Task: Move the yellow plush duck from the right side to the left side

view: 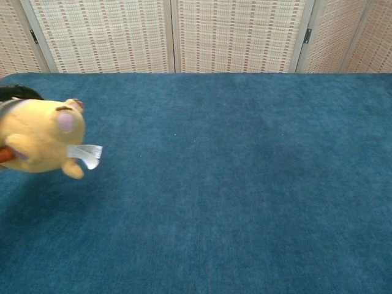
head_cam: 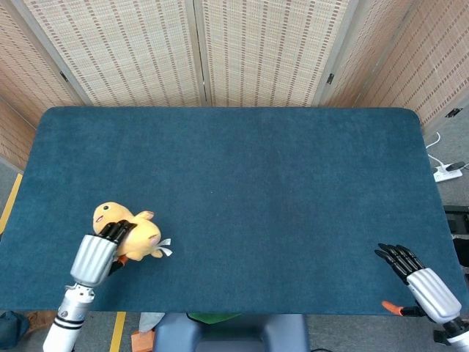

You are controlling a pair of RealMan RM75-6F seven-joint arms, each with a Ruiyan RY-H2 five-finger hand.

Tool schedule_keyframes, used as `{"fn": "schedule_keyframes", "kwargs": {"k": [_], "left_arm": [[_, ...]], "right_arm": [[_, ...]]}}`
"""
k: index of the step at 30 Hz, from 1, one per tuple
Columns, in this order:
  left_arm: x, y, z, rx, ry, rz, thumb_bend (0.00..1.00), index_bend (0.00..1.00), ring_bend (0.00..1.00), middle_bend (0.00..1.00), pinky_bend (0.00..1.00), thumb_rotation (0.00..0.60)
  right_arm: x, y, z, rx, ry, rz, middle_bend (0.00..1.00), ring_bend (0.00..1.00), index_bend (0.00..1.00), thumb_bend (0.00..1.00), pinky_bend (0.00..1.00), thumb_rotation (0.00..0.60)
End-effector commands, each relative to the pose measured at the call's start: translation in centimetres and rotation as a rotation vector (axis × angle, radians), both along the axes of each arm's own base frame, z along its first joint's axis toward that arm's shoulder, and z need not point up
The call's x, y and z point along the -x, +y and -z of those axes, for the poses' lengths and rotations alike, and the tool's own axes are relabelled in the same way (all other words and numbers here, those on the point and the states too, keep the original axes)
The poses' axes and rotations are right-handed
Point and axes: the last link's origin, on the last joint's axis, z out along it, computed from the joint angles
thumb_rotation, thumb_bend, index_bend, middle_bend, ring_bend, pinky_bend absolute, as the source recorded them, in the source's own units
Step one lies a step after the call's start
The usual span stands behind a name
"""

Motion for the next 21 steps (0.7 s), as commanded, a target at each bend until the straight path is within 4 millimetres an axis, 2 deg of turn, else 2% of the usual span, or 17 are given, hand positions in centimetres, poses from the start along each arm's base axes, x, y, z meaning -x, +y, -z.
{"fn": "schedule_keyframes", "kwargs": {"k": [1, 7, 10, 13, 15, 16, 18, 19, 20, 21], "left_arm": [[3.0, -1.8, -1.8, 0.01, 0.0, -0.047, 0.71, 0.73, 0.76, 0.87, 1.0, 0.6], [6.9, -1.8, -1.4, 0.077, -0.001, -0.123, 0.67, 0.72, 0.76, 0.86, 1.0, 0.6], [7.8, -1.5, -0.6, 0.117, -0.08, -0.15, 0.62, 0.71, 0.74, 0.83, 0.97, 0.6], [8.3, -1.3, 0.3, 0.164, -0.115, -0.155, 0.52, 0.66, 0.71, 0.79, 0.93, 0.6], [9.0, -1.2, 1.0, 0.201, -0.077, -0.174, 0.43, 0.58, 0.62, 0.7, 0.83, 0.6], [9.4, -1.3, 1.4, 0.248, -0.056, -0.207, 0.38, 0.48, 0.51, 0.59, 0.72, 0.6], [10.2, -1.4, 1.9, 0.381, -0.009, -0.308, 0.32, 0.17, 0.17, 0.21, 0.41, 0.6], [10.0, -1.2, 1.8, 0.411, -0.003, -0.331, 0.3, 0.07, 0.06, 0.09, 0.29, 0.6], [9.8, -0.9, 1.6, 0.417, 0.005, -0.35, 0.29, 0.01, 0.0, 0.01, 0.2, 0.6], [9.8, -0.8, 1.4, 0.406, 0.016, -0.356, 0.28, 0.0, 0.0, 0.0, 0.17, 0.6]], "right_arm": [[-0.9, -0.1, 0.3, -0.011, 0.024, -0.007, 0.0, 0.0, 0.0, 0.08, 0.0, 0.6], [-2.2, -0.1, 0.6, -0.007, 0.038, -0.007, 0.0, 0.0, 0.0, 0.08, 0.0, 0.6], [-2.8, 0.0, 1.0, 0.003, 0.032, -0.01, 0.0, 0.0, 0.0, 0.08, 0.0, 0.6], [-3.0, -0.1, 1.6, 0.004, 0.028, -0.002, 0.0, 0.0, 0.0, 0.08, 0.0, 0.6], [-3.1, -0.1, 2.0, -0.002, 0.021, 0.001, 0.0, 0.0, 0.0, 0.08, 0.0, 0.6], [-3.1, -0.1, 2.2, -0.003, 0.021, 0.002, 0.0, 0.0, 0.0, 0.09, 0.0, 0.6], [-3.1, -0.2, 2.5, -0.008, 0.018, 0.004, 0.0, 0.0, 0.0, 0.09, 0.0, 0.6], [-3.1, -0.2, 2.6, -0.012, 0.014, 0.006, 0.0, 0.0, 0.0, 0.09, 0.0, 0.6], [-3.0, -0.1, 2.7, -0.017, 0.012, 0.008, 0.0, 0.0, 0.0, 0.1, 0.0, 0.6], [-2.9, -0.1, 2.7, -0.018, 0.011, 0.008, 0.0, 0.0, 0.0, 0.1, 0.0, 0.6]]}}
